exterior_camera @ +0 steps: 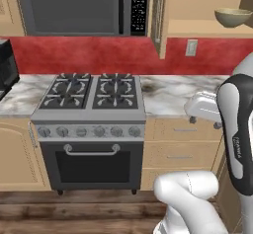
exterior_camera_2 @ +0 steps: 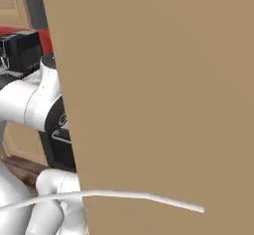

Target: Move the bowls from the cabinet to the plates on the dining table.

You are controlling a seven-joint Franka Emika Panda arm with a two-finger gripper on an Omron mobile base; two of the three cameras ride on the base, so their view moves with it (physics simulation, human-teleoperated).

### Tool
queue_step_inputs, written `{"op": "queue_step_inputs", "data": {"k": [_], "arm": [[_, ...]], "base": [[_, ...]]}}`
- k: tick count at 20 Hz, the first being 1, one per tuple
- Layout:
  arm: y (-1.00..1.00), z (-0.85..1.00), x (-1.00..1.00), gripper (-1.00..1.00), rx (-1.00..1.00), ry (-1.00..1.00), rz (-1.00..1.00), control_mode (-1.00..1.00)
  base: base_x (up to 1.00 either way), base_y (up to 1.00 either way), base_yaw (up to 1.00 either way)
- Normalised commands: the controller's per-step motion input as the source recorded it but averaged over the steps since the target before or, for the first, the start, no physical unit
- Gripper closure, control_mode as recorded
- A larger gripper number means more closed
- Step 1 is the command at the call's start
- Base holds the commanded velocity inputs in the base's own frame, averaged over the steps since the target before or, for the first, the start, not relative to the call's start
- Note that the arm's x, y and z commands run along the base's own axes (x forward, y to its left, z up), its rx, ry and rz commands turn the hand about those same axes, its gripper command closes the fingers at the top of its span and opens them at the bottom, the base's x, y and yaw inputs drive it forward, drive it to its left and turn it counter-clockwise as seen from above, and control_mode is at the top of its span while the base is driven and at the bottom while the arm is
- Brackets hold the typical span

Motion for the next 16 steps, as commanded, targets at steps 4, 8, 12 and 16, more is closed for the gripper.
{"op": "queue_step_inputs", "data": {"k": [4, 8, 12, 16], "arm": [[0.00, 0.00, 0.00, -1.00, 0.00, 0.00, 0.00, 1.00], [0.00, 0.00, 0.00, -1.00, 0.00, 0.00, 0.00, 1.00], [0.00, 0.00, 0.00, -1.00, 0.00, 0.00, 0.00, 1.00], [0.00, 0.00, 0.00, -1.00, 0.00, 0.00, 0.00, 1.00]], "base": [[0.85, -0.66, 0.00], [0.86, -0.72, 0.00], [0.72, -0.81, 0.00], [0.91, -0.31, 0.00]]}}
